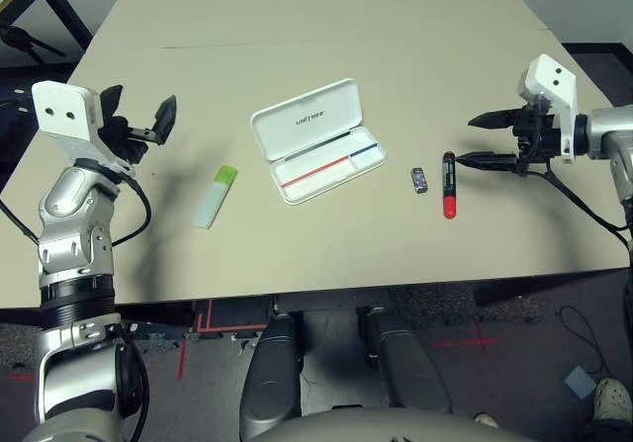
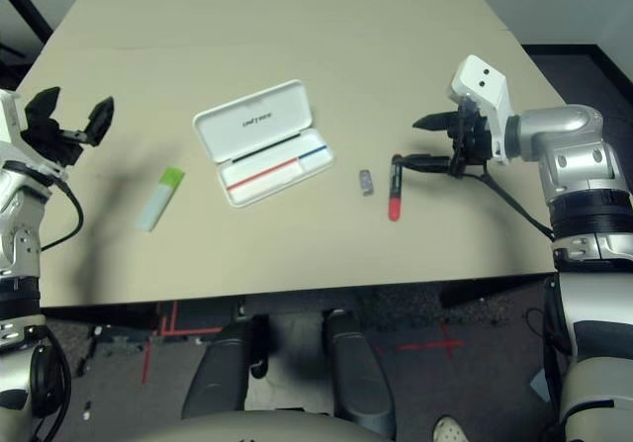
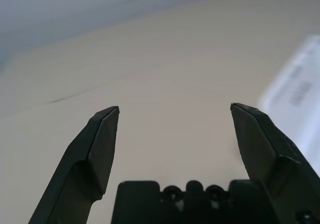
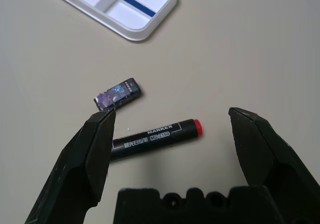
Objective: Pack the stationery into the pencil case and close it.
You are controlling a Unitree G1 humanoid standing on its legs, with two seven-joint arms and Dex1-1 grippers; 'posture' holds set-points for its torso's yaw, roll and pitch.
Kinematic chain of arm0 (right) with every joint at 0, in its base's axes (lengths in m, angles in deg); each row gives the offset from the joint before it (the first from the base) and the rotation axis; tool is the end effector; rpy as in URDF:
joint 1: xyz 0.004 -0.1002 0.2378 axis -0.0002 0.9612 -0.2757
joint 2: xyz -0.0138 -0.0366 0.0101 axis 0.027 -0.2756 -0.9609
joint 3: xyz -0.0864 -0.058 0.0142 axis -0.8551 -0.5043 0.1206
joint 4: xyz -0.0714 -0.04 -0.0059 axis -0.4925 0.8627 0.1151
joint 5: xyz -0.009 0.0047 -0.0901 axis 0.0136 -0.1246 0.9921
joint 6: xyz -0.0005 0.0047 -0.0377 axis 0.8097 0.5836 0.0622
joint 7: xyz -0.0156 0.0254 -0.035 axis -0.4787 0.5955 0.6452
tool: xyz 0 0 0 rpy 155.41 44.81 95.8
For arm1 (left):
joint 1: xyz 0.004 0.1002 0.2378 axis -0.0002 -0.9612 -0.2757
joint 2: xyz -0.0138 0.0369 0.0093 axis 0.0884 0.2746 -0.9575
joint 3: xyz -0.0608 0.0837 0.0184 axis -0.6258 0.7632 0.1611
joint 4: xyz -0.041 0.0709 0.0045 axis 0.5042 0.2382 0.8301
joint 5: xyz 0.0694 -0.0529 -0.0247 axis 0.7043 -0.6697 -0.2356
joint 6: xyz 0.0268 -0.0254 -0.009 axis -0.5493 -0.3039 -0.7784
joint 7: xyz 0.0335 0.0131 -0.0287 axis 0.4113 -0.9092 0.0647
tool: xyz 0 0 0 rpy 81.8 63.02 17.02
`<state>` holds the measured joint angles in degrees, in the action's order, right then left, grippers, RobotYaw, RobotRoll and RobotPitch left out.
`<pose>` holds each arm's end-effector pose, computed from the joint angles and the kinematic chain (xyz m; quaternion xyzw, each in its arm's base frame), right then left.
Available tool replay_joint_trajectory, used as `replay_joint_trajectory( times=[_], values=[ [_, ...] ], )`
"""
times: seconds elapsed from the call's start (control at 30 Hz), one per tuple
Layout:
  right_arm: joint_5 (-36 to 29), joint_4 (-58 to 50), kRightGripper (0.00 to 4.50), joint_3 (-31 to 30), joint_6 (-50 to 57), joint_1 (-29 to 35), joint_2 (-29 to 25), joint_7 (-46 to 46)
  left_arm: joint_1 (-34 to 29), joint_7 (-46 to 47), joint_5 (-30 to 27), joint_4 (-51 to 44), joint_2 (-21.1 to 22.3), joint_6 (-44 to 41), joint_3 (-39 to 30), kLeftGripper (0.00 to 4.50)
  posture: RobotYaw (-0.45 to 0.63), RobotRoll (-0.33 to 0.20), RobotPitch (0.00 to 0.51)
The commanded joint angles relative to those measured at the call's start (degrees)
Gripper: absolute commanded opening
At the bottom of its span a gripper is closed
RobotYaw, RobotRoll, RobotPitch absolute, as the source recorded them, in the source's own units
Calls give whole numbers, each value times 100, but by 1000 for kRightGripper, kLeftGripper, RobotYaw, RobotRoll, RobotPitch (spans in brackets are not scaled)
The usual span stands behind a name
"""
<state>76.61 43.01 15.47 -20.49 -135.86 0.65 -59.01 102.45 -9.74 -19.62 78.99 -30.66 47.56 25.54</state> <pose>0.3061 -0.2961 0.2149 -0.2402 0.1662 0.4758 0.8296 0.2303 0.2893 0.1726 0.0997 -0.0981 -0.1937 0.9710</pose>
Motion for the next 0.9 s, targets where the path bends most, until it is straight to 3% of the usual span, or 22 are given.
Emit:
replay_joint_trajectory(
  times=[0.03,0.2,0.37,0.6,0.9],
  values=[
    [111,99,4500,-80,-67,-107,35,-34,-357,-505,-546,-1070,231,-828,331,4476,99,0,169],
    [211,319,4500,-133,-221,-184,148,-22,-577,-769,-822,-1924,523,-1589,687,4476,110,0,168],
    [338,473,4500,-193,-326,-248,261,-79,-534,-932,-547,-2225,759,-1989,1387,4476,126,0,172],
    [425,574,4500,-254,-425,-287,367,-94,-269,-1127,131,-1981,775,-1966,2408,4476,127,0,185],
    [485,560,4500,-272,-460,-253,385,-90,250,-1387,887,-1340,585,-1752,3203,4476,113,0,192]
  ],
)
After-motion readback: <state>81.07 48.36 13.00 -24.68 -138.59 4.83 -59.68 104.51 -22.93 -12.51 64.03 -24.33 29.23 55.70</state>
